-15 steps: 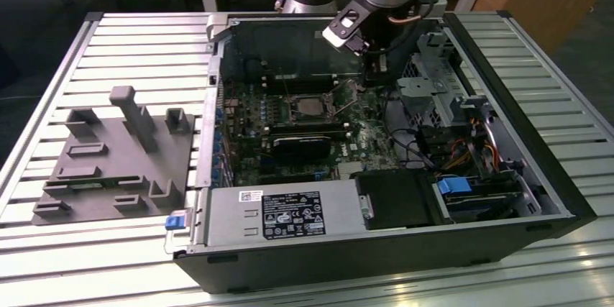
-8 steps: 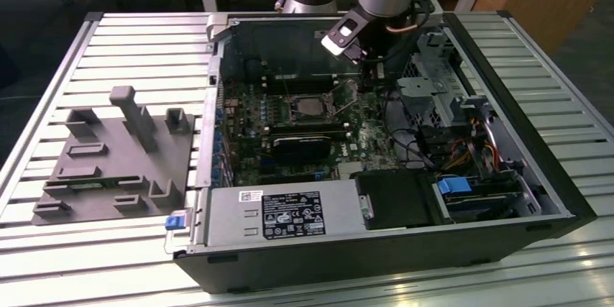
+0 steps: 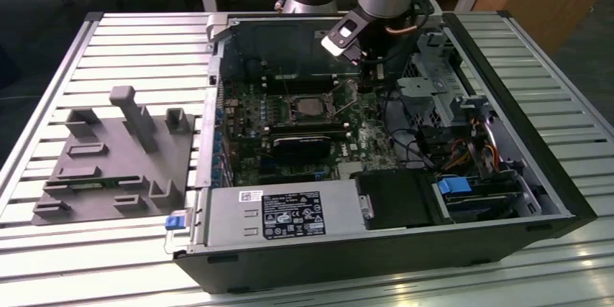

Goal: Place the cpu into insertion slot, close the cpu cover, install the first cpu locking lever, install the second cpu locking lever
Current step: 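Close the cpu cover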

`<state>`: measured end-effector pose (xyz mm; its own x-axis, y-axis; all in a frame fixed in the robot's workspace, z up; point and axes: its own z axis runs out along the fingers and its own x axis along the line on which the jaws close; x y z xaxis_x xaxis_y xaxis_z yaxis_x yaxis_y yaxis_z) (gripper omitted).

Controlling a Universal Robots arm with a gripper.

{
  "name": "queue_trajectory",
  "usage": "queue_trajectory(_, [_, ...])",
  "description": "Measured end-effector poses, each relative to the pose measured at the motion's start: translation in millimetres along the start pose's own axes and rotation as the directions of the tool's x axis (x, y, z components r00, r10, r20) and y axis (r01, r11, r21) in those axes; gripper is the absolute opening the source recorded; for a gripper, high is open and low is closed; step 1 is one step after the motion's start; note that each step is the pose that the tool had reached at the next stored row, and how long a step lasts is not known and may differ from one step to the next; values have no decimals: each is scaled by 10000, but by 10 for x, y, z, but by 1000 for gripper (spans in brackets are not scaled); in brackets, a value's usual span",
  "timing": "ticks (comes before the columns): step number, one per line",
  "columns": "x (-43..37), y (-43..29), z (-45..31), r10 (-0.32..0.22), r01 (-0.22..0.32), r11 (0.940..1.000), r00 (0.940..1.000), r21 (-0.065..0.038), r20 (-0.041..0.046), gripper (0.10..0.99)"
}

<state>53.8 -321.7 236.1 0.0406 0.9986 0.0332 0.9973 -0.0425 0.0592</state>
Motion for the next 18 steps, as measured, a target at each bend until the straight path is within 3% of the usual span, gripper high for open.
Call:
queue_trajectory(4, [0,-1,10,18,-20,9985,10000,553,26,106])
queue_trajectory(9, [-1,-1,25,38,-45,9918,10000,1280,60,106])
queue_trajectory(10, [-1,-1,25,39,-47,9910,10000,1341,64,106])
queue_trajectory(15, [-1,-4,25,39,-47,9909,10000,1346,63,106])
queue_trajectory(18, [-2,-46,23,40,-47,9911,10000,1334,57,106])
